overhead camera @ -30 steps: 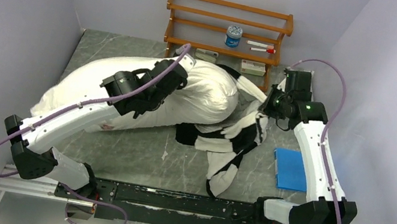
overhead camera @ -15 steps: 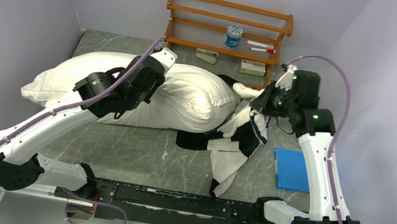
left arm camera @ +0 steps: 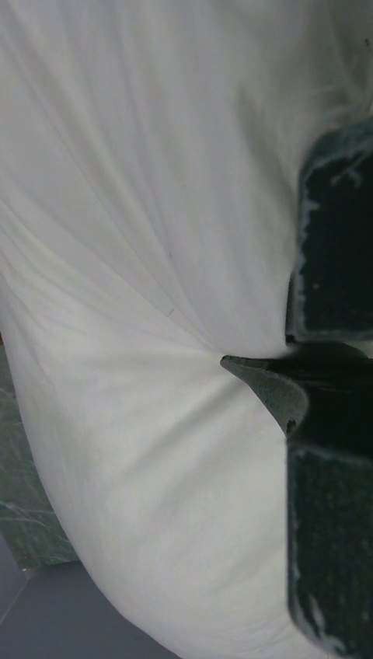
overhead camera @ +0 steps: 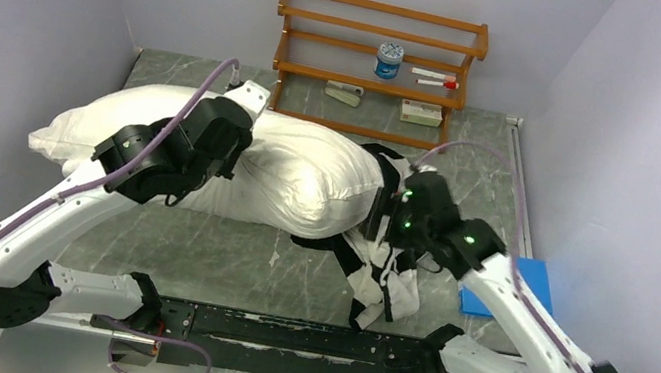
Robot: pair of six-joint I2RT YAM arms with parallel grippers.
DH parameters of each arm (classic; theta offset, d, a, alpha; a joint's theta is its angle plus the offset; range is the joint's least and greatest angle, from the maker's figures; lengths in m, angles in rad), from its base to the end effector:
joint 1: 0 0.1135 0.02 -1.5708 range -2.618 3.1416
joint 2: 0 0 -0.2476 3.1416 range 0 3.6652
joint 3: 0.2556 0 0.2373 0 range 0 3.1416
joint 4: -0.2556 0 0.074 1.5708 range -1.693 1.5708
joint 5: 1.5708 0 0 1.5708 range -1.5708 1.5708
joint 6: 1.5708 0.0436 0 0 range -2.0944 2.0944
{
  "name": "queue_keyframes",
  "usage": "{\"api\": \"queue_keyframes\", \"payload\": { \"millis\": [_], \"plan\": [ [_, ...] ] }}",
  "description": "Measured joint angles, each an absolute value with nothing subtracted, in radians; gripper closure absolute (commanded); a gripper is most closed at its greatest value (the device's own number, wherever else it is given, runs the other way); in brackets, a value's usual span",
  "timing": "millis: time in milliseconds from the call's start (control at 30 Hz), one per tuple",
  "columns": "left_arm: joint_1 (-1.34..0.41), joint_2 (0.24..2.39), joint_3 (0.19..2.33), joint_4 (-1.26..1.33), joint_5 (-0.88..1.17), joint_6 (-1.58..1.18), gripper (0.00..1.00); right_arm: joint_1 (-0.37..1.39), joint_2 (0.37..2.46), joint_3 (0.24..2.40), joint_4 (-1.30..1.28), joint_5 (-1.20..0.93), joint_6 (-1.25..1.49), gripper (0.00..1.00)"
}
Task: Remove the pillowcase from the pillow
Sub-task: Remove the pillow from the pillowcase.
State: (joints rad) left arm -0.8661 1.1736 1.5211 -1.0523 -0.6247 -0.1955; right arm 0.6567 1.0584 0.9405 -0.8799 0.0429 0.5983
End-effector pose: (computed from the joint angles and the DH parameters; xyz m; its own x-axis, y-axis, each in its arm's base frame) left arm 0.1509 -0.1381 0.4056 -0.4757 0.3162 -0.8208 0.2415 0.9442 0.2237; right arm 0.1575 0.1190 0.2631 -0.8831 0.0298 -0.4683 -0.1139 0.9545 0.2756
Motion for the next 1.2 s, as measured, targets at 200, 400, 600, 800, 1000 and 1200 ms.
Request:
{"api": "queue_keyframes", "payload": {
  "millis": [200,400,600,800,1000,1200],
  "plan": [
    [-0.865,1.107,1.475,-1.061,-0.602,-0.234,0.95,0.656,0.882,1.066,-0.686,0.016,0.665,0.00],
    [-0.864,1.032,1.407,-1.062,-0.513,-0.255,0.65,0.656,1.040,0.878,-0.340,-0.243,0.871,0.52],
    [-0.857,0.982,1.372,-1.058,-0.361,-0.249,0.22,0.666,1.274,0.840,-0.133,-0.459,1.009,0.72],
    [-0.852,0.936,1.366,-0.992,-0.229,-0.236,0.15,0.675,1.407,1.150,-0.166,-0.502,0.901,0.64],
    [-0.852,0.951,1.170,-0.895,-0.139,-0.277,0.19,0.674,1.408,1.164,-0.281,-0.397,0.786,0.60],
    [-0.855,1.006,0.970,-0.815,-0.110,-0.382,0.37,0.672,1.338,1.161,-0.487,-0.197,0.693,0.22]
  ]
}}
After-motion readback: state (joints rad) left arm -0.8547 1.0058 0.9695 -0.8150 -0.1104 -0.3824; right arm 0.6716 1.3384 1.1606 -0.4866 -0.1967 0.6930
